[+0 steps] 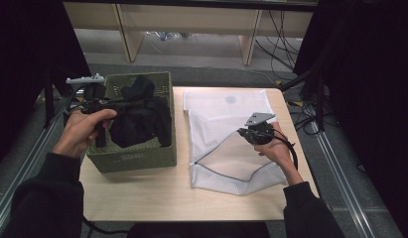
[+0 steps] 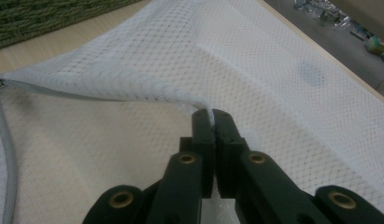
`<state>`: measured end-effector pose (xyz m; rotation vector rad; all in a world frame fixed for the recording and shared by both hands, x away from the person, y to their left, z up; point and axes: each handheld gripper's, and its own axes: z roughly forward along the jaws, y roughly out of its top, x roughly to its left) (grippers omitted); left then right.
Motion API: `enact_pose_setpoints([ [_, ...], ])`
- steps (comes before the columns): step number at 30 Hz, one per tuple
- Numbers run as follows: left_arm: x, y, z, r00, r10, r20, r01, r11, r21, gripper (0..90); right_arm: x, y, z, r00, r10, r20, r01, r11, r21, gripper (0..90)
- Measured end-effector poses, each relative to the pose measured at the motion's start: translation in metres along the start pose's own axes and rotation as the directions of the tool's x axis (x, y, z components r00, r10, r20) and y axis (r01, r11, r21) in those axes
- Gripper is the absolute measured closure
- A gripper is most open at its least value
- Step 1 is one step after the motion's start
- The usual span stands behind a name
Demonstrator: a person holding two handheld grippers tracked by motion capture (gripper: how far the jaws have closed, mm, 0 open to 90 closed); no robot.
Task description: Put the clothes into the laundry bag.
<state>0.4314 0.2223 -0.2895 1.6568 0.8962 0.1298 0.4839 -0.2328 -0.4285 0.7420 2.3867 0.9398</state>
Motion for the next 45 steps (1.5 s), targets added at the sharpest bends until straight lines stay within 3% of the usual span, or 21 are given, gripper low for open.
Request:
enact_pose_setpoints([
  [3, -0.010, 0.003, 0.002, 0.9994, 0.018, 0.029, -0.018, 0.9998, 0.001, 70.6, -0.001, 0.000, 0.000, 0.9999, -0.012, 0.003, 0.012, 1.000, -0.006, 89.8],
  [4, -0.018, 0.006, 0.004, 0.9980, 0.020, 0.060, -0.020, 0.9998, -0.004, 70.6, 0.001, 0.000, -0.001, 1.0000, 0.008, 0.002, -0.008, 1.000, 0.010, 89.8],
  [7, -0.032, 0.009, 0.010, 0.9938, 0.040, 0.104, -0.038, 0.9991, -0.015, 70.6, 0.000, 0.001, -0.001, 1.0000, -0.001, 0.000, 0.001, 1.000, -0.006, 89.8],
  [9, -0.037, 0.009, 0.012, 0.9925, 0.043, 0.115, -0.041, 0.9990, -0.017, 70.6, 0.000, 0.001, -0.001, 1.0000, 0.004, 0.002, -0.004, 1.000, -0.004, 89.8],
  [10, -0.046, 0.010, 0.018, 0.9883, 0.048, 0.145, -0.046, 0.9988, -0.016, 70.6, 0.000, 0.001, -0.001, 1.0000, -0.005, -0.001, 0.005, 1.000, -0.003, 89.8],
  [14, -0.059, 0.009, 0.029, 0.9810, 0.049, 0.188, -0.047, 0.9988, -0.014, 70.6, -0.001, 0.001, 0.000, 1.0000, 0.000, -0.003, 0.000, 1.000, -0.002, 89.8],
  [15, -0.067, 0.010, 0.036, 0.9748, 0.056, 0.216, -0.057, 0.9984, -0.004, 70.6, 0.000, 0.001, 0.000, 1.0000, 0.001, 0.001, -0.001, 1.000, 0.000, 89.8],
  [18, -0.075, 0.009, 0.044, 0.9688, 0.049, 0.243, -0.048, 0.9988, -0.008, 70.6, -0.001, 0.001, 0.000, 1.0000, 0.000, -0.001, 0.000, 1.000, -0.007, 89.8],
  [19, -0.082, 0.007, 0.053, 0.9590, 0.047, 0.279, -0.048, 0.9988, -0.004, 70.6, -0.002, 0.002, -0.001, 1.0000, -0.002, -0.003, 0.002, 1.000, -0.009, 89.8],
  [21, -0.087, 0.006, 0.058, 0.9556, 0.044, 0.291, -0.048, 0.9988, 0.007, 70.6, -0.002, 0.002, -0.002, 1.0000, 0.000, 0.001, 0.000, 1.000, -0.010, 89.8],
  [22, -0.094, 0.003, 0.067, 0.9460, 0.048, 0.320, -0.057, 0.9982, 0.017, 70.6, -0.002, 0.002, -0.002, 1.0000, 0.001, 0.000, -0.001, 1.000, -0.018, 89.8],
  [24, -0.099, -0.002, 0.078, 0.9367, 0.048, 0.347, -0.062, 0.9976, 0.031, 70.5, -0.003, 0.002, -0.002, 1.0000, 0.004, 0.000, -0.004, 1.000, -0.022, 89.8],
  [25, -0.099, -0.002, 0.078, 0.9367, 0.048, 0.347, -0.062, 0.9976, 0.031, 70.5, -0.003, 0.002, -0.002, 1.0000, 0.005, 0.002, -0.005, 1.000, -0.023, 89.8],
  [26, -0.104, -0.007, 0.088, 0.9313, 0.046, 0.361, -0.070, 0.9960, 0.055, 70.5, -0.004, 0.003, -0.003, 1.0000, 0.001, -0.003, -0.001, 1.000, -0.018, 89.8],
  [28, -0.105, -0.010, 0.093, 0.9306, 0.044, 0.363, -0.072, 0.9956, 0.061, 70.5, -0.004, 0.003, -0.004, 1.0000, -0.002, -0.005, 0.002, 1.000, -0.020, 89.8],
  [29, -0.106, -0.016, 0.103, 0.9264, 0.026, 0.376, -0.059, 0.9953, 0.076, 70.5, -0.004, 0.002, -0.004, 0.9999, 0.010, -0.002, -0.010, 1.000, -0.027, 89.8],
  [32, -0.107, -0.023, 0.113, 0.9287, 0.019, 0.370, -0.058, 0.9939, 0.094, 70.4, -0.006, 0.003, -0.005, 1.0000, -0.006, -0.003, 0.006, 0.999, -0.035, 89.8],
  [33, -0.108, -0.030, 0.123, 0.9252, 0.026, 0.378, -0.074, 0.9910, 0.112, 70.4, -0.007, 0.003, -0.006, 1.0000, 0.002, -0.006, -0.002, 0.999, -0.035, 89.8],
  [40, -0.104, -0.058, 0.155, 0.9249, -0.004, 0.380, -0.065, 0.9835, 0.169, 70.3, -0.007, 0.002, -0.007, 0.9997, 0.024, -0.006, -0.025, 0.999, -0.040, 89.8],
  [44, -0.100, -0.074, 0.174, 0.9286, -0.026, 0.370, -0.052, 0.9783, 0.201, 70.0, -0.008, 0.003, -0.009, 0.9994, 0.029, -0.017, -0.030, 0.998, -0.051, 89.8],
  [45, -0.100, -0.081, 0.182, 0.9358, 0.010, 0.352, -0.091, 0.9727, 0.214, 69.9, -0.009, 0.003, -0.009, 0.9996, 0.022, -0.015, -0.023, 0.998, -0.059, 89.9],
])
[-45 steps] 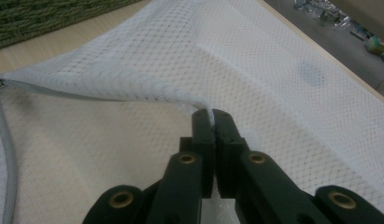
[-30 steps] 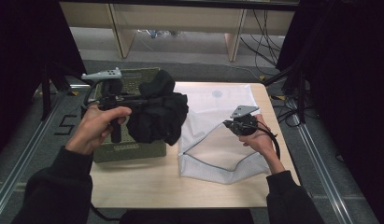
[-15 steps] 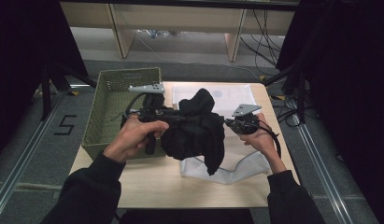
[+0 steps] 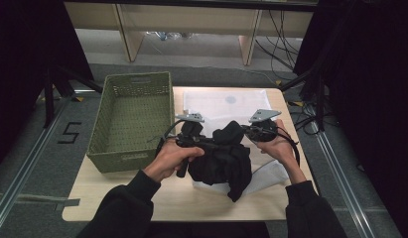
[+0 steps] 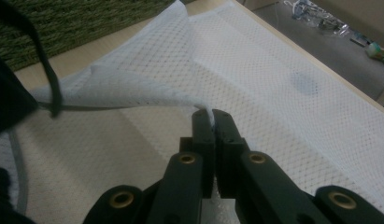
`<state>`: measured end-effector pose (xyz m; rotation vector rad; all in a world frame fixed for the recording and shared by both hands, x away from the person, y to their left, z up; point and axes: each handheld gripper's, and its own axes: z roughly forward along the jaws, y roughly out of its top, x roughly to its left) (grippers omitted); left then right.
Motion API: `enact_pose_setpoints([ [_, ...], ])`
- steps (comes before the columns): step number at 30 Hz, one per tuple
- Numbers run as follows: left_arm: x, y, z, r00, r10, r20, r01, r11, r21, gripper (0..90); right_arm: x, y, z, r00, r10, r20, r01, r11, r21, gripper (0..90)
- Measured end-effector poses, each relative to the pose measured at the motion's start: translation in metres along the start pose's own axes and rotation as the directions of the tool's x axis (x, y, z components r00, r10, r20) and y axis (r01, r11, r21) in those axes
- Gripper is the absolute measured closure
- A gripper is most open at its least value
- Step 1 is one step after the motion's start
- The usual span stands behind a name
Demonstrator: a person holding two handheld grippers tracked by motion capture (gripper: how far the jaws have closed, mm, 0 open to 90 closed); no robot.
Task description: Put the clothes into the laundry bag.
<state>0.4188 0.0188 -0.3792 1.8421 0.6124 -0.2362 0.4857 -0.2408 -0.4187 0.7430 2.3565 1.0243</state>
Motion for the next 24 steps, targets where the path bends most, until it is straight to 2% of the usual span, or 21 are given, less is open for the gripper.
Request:
enact_pose_setpoints([
  [1, 0.000, 0.000, 0.000, 1.0000, 0.000, 0.000, 0.000, 1.0000, 0.000, 69.8, 0.000, 0.000, 0.000, 1.0000, 0.000, 0.000, 0.000, 1.000, 0.000, 89.9],
  [2, 0.003, -0.004, 0.006, 1.0000, -0.006, 0.007, 0.006, 0.9999, 0.009, 69.8, 0.000, 0.000, 0.000, 1.0000, -0.002, -0.008, 0.002, 1.000, 0.001, 89.8],
  [3, 0.008, -0.009, 0.014, 0.9997, -0.023, 0.011, 0.022, 0.9994, 0.025, 69.7, 0.000, 0.001, -0.001, 1.0000, -0.004, 0.006, 0.004, 1.000, -0.005, 89.8],
  [5, 0.011, -0.015, 0.023, 0.9991, -0.042, -0.009, 0.042, 0.9975, 0.057, 69.7, 0.001, 0.002, -0.002, 0.9999, 0.006, -0.009, -0.006, 1.000, 0.002, 89.8],
  [8, 0.017, -0.022, 0.037, 0.9990, -0.044, -0.012, 0.045, 0.9951, 0.088, 69.5, 0.003, 0.004, -0.004, 0.9999, 0.002, -0.011, -0.002, 1.000, -0.009, 89.8],
  [9, 0.017, -0.022, 0.037, 0.9990, -0.044, -0.012, 0.045, 0.9951, 0.088, 69.5, 0.003, 0.004, -0.004, 0.9999, 0.002, -0.011, -0.002, 1.000, -0.009, 89.8],
  [10, 0.019, -0.024, 0.046, 0.9986, -0.051, -0.012, 0.052, 0.9921, 0.114, 69.4, 0.003, 0.007, -0.006, 0.9997, 0.001, -0.023, -0.002, 1.000, -0.022, 89.9],
  [11, 0.019, -0.024, 0.046, 0.9986, -0.051, -0.012, 0.052, 0.9921, 0.114, 69.3, 0.003, 0.007, -0.006, 0.9997, 0.001, -0.023, -0.002, 1.000, -0.022, 89.9],
  [12, 0.021, -0.027, 0.054, 0.9970, -0.077, -0.008, 0.078, 0.9928, 0.091, 69.2, 0.005, 0.008, -0.007, 0.9997, 0.003, -0.026, -0.004, 1.000, -0.028, 89.9],
  [13, 0.024, -0.027, 0.060, 0.9951, -0.099, -0.007, 0.099, 0.9894, 0.106, 69.1, 0.006, 0.009, -0.007, 0.9995, 0.010, -0.029, -0.010, 1.000, -0.017, 89.9],
  [14, 0.028, -0.027, 0.064, 0.9964, -0.075, -0.039, 0.079, 0.9913, 0.105, 69.1, 0.006, 0.010, -0.008, 0.9996, 0.005, -0.029, -0.006, 1.000, -0.027, 89.9],
  [15, 0.028, -0.027, 0.064, 0.9964, -0.075, -0.039, 0.079, 0.9913, 0.105, 68.9, 0.006, 0.010, -0.008, 0.9996, 0.005, -0.029, -0.006, 1.000, -0.027, 89.9],
  [16, 0.032, -0.027, 0.070, 0.9939, -0.107, -0.030, 0.109, 0.9885, 0.105, 68.8, 0.006, 0.012, -0.009, 0.9992, 0.003, -0.040, -0.004, 1.000, -0.026, 89.9],
  [17, 0.032, -0.027, 0.070, 0.9939, -0.107, -0.030, 0.109, 0.9885, 0.105, 68.7, 0.007, 0.012, -0.009, 0.9991, 0.005, -0.043, -0.006, 1.000, -0.031, 89.9],
  [18, 0.040, -0.026, 0.072, 0.9901, -0.130, -0.054, 0.135, 0.9860, 0.098, 68.7, 0.006, 0.012, -0.009, 0.9993, -0.021, -0.031, 0.019, 0.999, -0.045, 89.9],
  [19, 0.044, -0.026, 0.072, 0.9872, -0.140, -0.075, 0.147, 0.9844, 0.096, 68.6, 0.007, 0.013, -0.011, 0.9989, 0.006, -0.046, -0.007, 0.999, -0.033, 89.9],
  [20, 0.047, -0.025, 0.069, 0.9840, -0.139, -0.111, 0.150, 0.9837, 0.099, 68.5, 0.007, 0.013, -0.012, 0.9986, 0.005, -0.052, -0.007, 0.999, -0.035, 89.9],
  [21, 0.047, -0.025, 0.069, 0.9840, -0.139, -0.111, 0.150, 0.9837, 0.099, 68.3, 0.007, 0.013, -0.012, 0.9986, 0.005, -0.052, -0.007, 0.999, -0.035, 89.9],
  [22, 0.051, -0.022, 0.064, 0.9759, -0.129, -0.176, 0.148, 0.9839, 0.100, 68.0, 0.008, 0.015, -0.013, 0.9991, -0.003, -0.042, 0.001, 0.999, -0.050, 89.9],
  [23, 0.051, -0.022, 0.064, 0.9759, -0.129, -0.176, 0.148, 0.9839, 0.100, 67.8, 0.008, 0.015, -0.013, 0.9991, -0.003, -0.042, 0.001, 0.999, -0.050, 89.9],
  [24, 0.056, -0.019, 0.057, 0.9674, -0.122, -0.222, 0.148, 0.9833, 0.106, 67.4, 0.010, 0.017, -0.014, 0.9989, -0.004, -0.046, 0.002, 0.999, -0.051, 89.9],
])
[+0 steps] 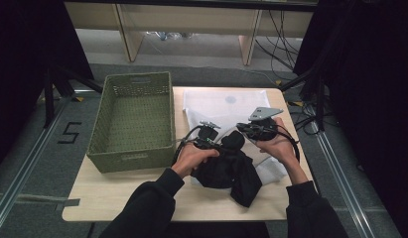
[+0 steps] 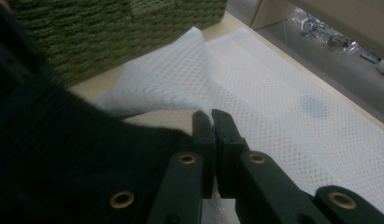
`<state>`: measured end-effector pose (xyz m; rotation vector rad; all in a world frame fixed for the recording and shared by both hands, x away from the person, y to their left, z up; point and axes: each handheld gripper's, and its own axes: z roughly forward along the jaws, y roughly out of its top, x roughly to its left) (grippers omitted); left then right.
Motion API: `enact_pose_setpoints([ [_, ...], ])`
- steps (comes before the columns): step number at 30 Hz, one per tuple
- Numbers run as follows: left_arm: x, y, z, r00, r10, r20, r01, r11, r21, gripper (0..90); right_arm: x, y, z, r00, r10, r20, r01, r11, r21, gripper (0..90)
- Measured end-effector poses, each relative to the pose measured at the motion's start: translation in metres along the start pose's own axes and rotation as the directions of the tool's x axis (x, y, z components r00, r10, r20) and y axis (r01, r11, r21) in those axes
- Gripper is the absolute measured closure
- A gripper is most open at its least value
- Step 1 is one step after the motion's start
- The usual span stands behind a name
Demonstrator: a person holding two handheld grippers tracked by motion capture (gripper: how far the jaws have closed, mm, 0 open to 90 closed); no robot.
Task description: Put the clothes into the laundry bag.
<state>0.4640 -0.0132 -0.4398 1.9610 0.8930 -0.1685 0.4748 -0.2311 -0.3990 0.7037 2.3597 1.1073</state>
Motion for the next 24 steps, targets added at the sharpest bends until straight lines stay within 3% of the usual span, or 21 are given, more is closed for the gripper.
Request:
enact_pose_setpoints([
  [3, 0.006, 0.002, -0.006, 0.9998, -0.012, -0.015, 0.012, 0.9999, -0.004, 67.0, 0.004, 0.003, 0.001, 1.0000, -0.004, -0.009, 0.004, 1.000, -0.008, 89.9],
  [4, 0.008, 0.003, -0.006, 0.9987, -0.005, -0.051, 0.004, 0.9999, -0.011, 66.9, 0.007, 0.007, 0.000, 0.9999, -0.010, -0.014, 0.010, 1.000, -0.013, 90.0],
  [5, 0.008, 0.003, -0.006, 0.9987, -0.005, -0.051, 0.004, 0.9999, -0.011, 66.8, 0.007, 0.007, 0.000, 0.9999, -0.010, -0.014, 0.010, 1.000, -0.013, 90.0],
  [6, 0.012, 0.002, 0.000, 0.9988, -0.007, -0.048, 0.007, 1.0000, -0.001, 66.4, 0.009, 0.009, 0.000, 0.9995, -0.013, -0.029, 0.013, 1.000, -0.017, 89.9],
  [11, 0.024, -0.002, 0.018, 0.9980, -0.014, -0.062, 0.014, 0.9999, -0.005, 62.3, 0.010, 0.009, 0.001, 0.9998, -0.006, -0.019, 0.006, 1.000, -0.004, 90.0],
  [12, 0.024, -0.002, 0.022, 0.9980, 0.005, -0.064, -0.005, 1.0000, 0.001, 55.8, 0.008, 0.007, 0.001, 0.9997, -0.007, -0.023, 0.007, 1.000, -0.002, 89.9],
  [13, 0.024, -0.002, 0.022, 0.9978, 0.012, -0.065, -0.012, 0.9999, 0.011, 55.8, 0.008, 0.007, 0.001, 0.9997, -0.007, -0.023, 0.007, 1.000, -0.002, 89.9],
  [14, 0.022, -0.001, 0.021, 0.9976, 0.005, -0.070, -0.004, 0.9999, 0.012, 45.5, 0.006, 0.005, 0.002, 0.9998, -0.019, -0.012, 0.018, 1.000, -0.005, 89.9],
  [15, 0.020, -0.001, 0.019, 0.9975, -0.001, -0.071, 0.002, 0.9999, 0.014, 40.5, 0.006, 0.004, 0.002, 0.9999, 0.006, -0.011, -0.006, 1.000, 0.008, 89.9],
  [17, 0.017, 0.000, 0.015, 0.9973, 0.002, -0.074, 0.000, 0.9997, 0.026, 32.7, 0.004, 0.003, 0.003, 0.9999, -0.009, -0.014, 0.009, 1.000, 0.006, 89.9],
  [18, 0.010, 0.002, 0.006, 0.9938, 0.029, -0.107, -0.025, 0.9990, 0.036, 29.3, 0.003, 0.001, 0.004, 0.9998, 0.014, -0.014, -0.014, 1.000, 0.010, 89.9],
  [20, 0.007, 0.003, 0.000, 0.9929, 0.042, -0.111, -0.038, 0.9986, 0.038, 25.6, 0.003, 0.000, 0.004, 1.0000, 0.002, -0.008, -0.002, 1.000, 0.008, 89.9],
  [22, -0.003, 0.005, -0.017, 0.9916, 0.055, -0.117, -0.053, 0.9985, 0.017, 21.5, 0.003, 0.001, 0.004, 0.9997, 0.021, -0.013, -0.021, 1.000, 0.014, 89.9],
  [24, -0.008, 0.005, -0.028, 0.9924, 0.053, -0.111, -0.055, 0.9984, -0.014, 20.3, 0.003, 0.001, 0.004, 1.0000, -0.002, -0.003, 0.002, 1.000, 0.007, 89.9],
])
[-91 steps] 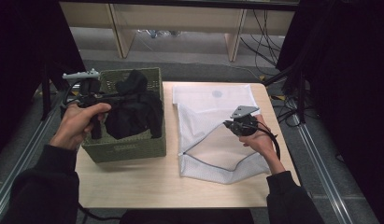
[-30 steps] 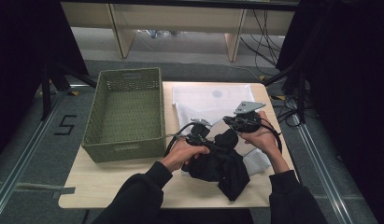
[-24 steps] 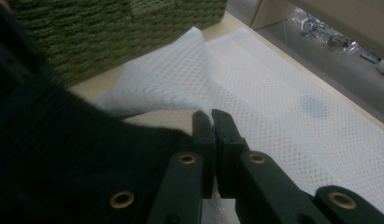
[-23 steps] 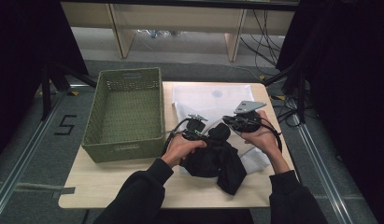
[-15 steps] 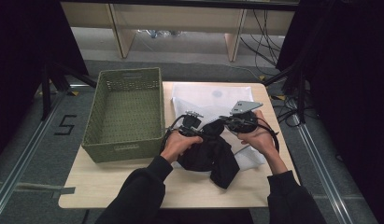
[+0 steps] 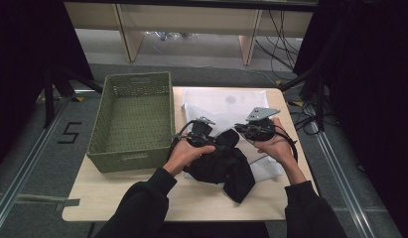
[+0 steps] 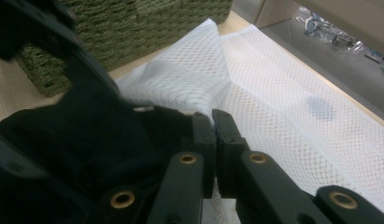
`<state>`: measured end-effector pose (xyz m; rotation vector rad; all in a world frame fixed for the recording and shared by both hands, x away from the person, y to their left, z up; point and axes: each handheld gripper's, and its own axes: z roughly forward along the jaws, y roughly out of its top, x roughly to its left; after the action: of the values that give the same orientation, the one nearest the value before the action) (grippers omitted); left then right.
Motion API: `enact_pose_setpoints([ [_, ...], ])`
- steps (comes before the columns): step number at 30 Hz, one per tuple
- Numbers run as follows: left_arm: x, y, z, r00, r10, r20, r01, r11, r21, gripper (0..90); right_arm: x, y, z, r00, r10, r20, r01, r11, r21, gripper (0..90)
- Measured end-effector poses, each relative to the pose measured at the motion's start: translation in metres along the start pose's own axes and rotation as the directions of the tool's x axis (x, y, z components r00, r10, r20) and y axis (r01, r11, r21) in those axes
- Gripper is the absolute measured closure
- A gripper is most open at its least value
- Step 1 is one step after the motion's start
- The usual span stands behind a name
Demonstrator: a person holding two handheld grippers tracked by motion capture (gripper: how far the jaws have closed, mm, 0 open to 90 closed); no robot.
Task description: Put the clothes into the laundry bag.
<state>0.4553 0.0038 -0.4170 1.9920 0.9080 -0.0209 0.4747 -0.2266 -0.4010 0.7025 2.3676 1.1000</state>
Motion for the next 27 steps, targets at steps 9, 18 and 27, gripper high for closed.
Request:
enact_pose_setpoints([
  [9, -0.007, -0.035, -0.007, 0.9928, 0.118, -0.019, -0.116, 0.9887, 0.095, 16.6, 0.001, 0.001, 0.000, 0.9998, 0.013, -0.013, -0.013, 1.000, 0.002, 89.8],
  [18, -0.002, -0.046, 0.026, 0.9658, 0.254, -0.050, -0.241, 0.9532, 0.182, 54.1, 0.002, 0.000, 0.001, 1.0000, -0.001, -0.009, 0.001, 1.000, -0.003, 89.8],
  [27, -0.003, -0.012, 0.008, 0.9772, 0.194, -0.085, -0.188, 0.9791, 0.078, 75.7, 0.000, 0.003, -0.005, 1.0000, -0.001, -0.004, 0.001, 1.000, -0.029, 89.9],
])
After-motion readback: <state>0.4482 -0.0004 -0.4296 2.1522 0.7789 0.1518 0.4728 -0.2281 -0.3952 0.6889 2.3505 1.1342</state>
